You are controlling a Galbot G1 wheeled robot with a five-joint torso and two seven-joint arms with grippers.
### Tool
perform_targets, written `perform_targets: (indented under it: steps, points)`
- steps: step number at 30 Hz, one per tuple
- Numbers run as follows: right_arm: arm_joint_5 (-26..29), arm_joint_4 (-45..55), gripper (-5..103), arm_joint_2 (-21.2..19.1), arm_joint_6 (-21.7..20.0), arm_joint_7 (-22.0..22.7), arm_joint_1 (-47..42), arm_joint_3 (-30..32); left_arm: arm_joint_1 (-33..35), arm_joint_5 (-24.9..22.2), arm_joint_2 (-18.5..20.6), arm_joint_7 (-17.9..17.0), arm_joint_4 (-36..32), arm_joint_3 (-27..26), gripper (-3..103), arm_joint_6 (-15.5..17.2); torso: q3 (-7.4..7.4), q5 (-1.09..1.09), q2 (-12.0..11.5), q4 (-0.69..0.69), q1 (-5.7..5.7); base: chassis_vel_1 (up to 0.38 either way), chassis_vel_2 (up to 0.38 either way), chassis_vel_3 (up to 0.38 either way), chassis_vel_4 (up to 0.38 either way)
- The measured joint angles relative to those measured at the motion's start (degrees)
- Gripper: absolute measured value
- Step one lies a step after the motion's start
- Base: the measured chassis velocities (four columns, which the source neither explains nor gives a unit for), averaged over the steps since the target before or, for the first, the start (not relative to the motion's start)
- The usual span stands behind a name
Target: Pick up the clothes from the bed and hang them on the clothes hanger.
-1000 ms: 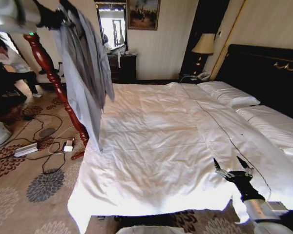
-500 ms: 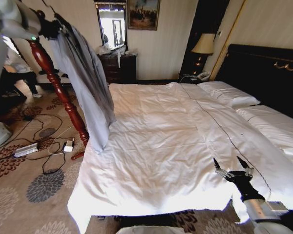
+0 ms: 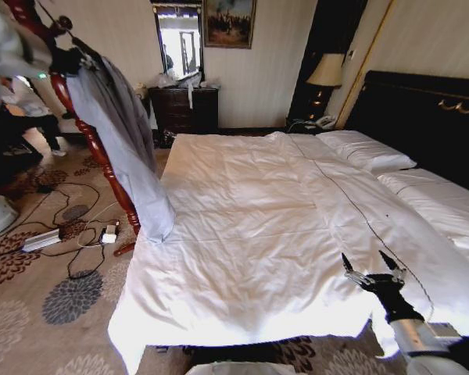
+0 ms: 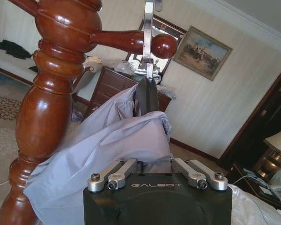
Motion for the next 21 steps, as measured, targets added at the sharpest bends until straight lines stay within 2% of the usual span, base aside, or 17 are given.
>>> perform_targets:
  steps: [6,8,21]
  points:
    - [0.0,0.0,100,0.0,0.0,0.0,0.0,0.0,-0.5,1.6,-1.2,2.3,2.8,2.0,17,0.0,0.0,0.02,0.0,-0.04,0.01,0.0,0.0,0.0,0.0]
    - [0.0,0.0,100,0.0,0.0,0.0,0.0,0.0,-0.7,2.5,-2.2,2.9,4.3,2.2,17,0.0,0.0,0.01,0.0,-0.02,0.01,0.0,0.0,0.0,0.0]
    - [0.0,0.0,100,0.0,0.0,0.0,0.0,0.0,0.3,4.2,-4.9,3.4,6.4,1.3,17,0.0,0.0,0.01,0.0,-0.02,0.01,0.0,0.0,0.0,0.0]
